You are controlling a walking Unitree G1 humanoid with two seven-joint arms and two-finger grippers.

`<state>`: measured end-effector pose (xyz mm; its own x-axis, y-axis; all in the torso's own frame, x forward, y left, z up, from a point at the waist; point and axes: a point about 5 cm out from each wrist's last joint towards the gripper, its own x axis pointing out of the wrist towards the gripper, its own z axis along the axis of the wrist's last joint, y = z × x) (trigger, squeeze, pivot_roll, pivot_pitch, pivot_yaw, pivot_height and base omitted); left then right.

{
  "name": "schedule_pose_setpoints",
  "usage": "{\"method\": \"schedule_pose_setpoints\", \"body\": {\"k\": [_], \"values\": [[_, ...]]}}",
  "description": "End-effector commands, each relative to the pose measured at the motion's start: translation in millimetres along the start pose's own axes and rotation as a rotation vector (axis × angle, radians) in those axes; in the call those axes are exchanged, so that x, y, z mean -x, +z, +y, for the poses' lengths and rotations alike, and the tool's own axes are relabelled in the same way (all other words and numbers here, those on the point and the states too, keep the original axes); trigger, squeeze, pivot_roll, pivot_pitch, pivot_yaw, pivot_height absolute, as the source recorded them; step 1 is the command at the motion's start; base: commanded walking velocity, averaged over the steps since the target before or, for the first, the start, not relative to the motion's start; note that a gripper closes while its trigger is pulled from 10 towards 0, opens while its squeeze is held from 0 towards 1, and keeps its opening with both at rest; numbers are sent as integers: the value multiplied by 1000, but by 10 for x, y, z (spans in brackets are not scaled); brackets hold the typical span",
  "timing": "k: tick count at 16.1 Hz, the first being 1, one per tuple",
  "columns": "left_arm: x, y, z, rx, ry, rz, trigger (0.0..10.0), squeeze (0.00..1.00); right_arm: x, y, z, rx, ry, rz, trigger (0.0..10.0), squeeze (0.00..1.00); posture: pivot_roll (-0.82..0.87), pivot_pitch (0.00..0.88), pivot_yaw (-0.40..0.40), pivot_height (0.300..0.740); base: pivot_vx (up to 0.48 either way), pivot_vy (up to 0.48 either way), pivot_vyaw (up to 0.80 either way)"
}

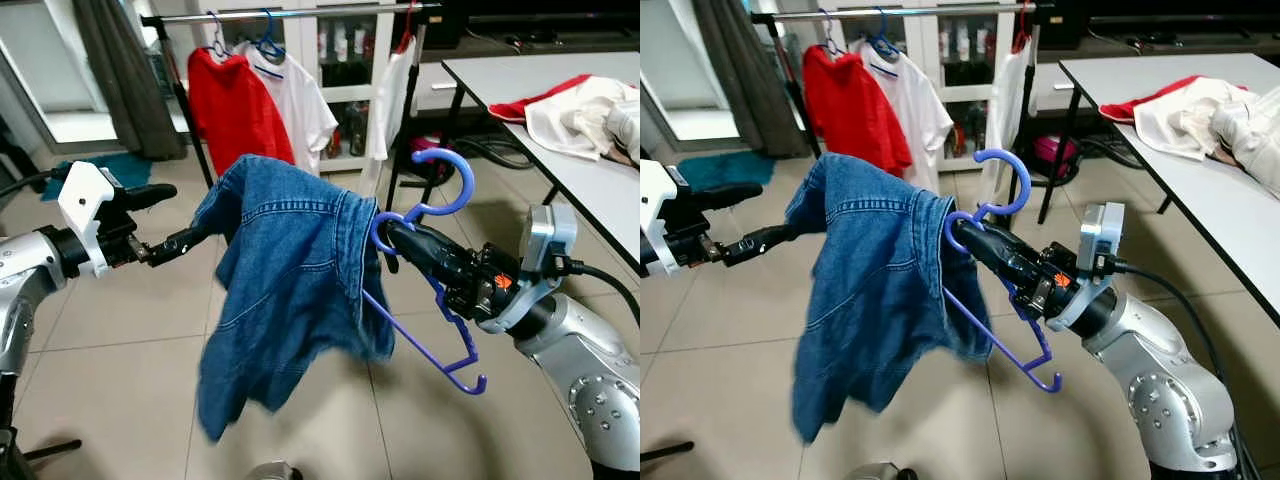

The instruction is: Hang hanger

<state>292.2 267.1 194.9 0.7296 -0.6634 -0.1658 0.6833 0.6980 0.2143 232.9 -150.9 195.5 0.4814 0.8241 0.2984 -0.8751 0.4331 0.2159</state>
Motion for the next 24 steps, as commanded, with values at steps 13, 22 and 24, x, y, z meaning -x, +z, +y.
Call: {"method": "schedule_pose_setpoints", "body": {"k": [13, 22, 24], "values": [[-831, 112, -588, 182, 93, -267, 0, 0, -293, 134, 16, 86, -96, -80, 10000, 0, -46, 32, 48, 740, 0, 0, 0], [-824, 67, -732, 216, -38, -261, 0, 0, -324, 109, -22, 84, -144, -84, 10000, 0, -43, 32, 52, 740, 0, 0, 0], [-796, 87, -759, 219, -79, -279, 0, 0, -323, 102, -50, 89, -173, -86, 10000, 0, -45, 31, 54, 740, 0, 0, 0]]}}
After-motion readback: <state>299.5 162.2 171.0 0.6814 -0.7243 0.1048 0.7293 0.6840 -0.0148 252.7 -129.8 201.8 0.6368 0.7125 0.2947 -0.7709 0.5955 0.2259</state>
